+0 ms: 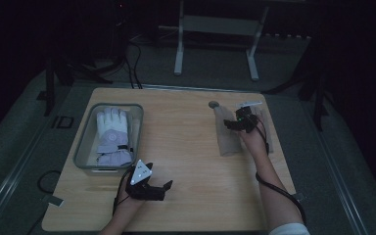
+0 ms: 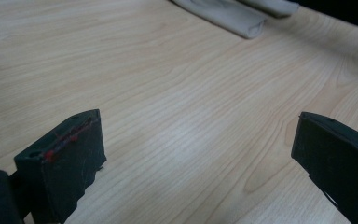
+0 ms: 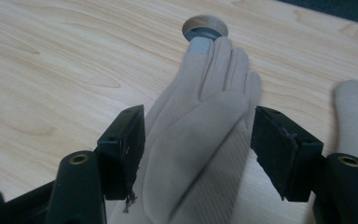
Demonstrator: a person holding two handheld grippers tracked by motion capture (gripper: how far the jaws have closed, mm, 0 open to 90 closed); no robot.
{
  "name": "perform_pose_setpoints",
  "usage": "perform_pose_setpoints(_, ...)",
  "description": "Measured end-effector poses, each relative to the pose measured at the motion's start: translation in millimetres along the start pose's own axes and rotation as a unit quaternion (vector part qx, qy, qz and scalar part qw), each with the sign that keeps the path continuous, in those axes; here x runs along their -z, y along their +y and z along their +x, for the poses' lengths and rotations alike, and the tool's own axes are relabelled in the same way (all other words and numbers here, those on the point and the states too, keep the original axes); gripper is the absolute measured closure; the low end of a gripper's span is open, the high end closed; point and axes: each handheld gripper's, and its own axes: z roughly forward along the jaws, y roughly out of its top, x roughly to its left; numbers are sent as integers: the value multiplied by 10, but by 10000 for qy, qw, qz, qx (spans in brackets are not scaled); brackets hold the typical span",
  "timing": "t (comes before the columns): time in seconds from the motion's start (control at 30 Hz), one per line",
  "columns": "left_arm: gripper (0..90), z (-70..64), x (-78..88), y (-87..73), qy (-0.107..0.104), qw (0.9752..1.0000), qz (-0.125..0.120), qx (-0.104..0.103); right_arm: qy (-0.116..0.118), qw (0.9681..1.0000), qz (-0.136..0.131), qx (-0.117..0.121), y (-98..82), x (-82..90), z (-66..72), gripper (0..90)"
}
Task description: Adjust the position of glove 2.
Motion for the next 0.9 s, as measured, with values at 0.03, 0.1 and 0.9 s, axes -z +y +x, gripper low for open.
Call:
perform_pose_setpoints(0.03, 27, 0, 2, 2, -25, 10000, -6, 10, -17, 10000, 33, -13, 1, -37, 2, 351)
perform_pose_setpoints(0.1, 27, -1, 4, 5, 1, 10000, -30, -4, 4, 10000, 71, -32, -1, -76, -1, 350)
perform_pose_setpoints(0.9, 27, -145, 3, 12, -180, 9998, -111, -51, -64, 9953, 650, -716, -85, -298, 74, 786)
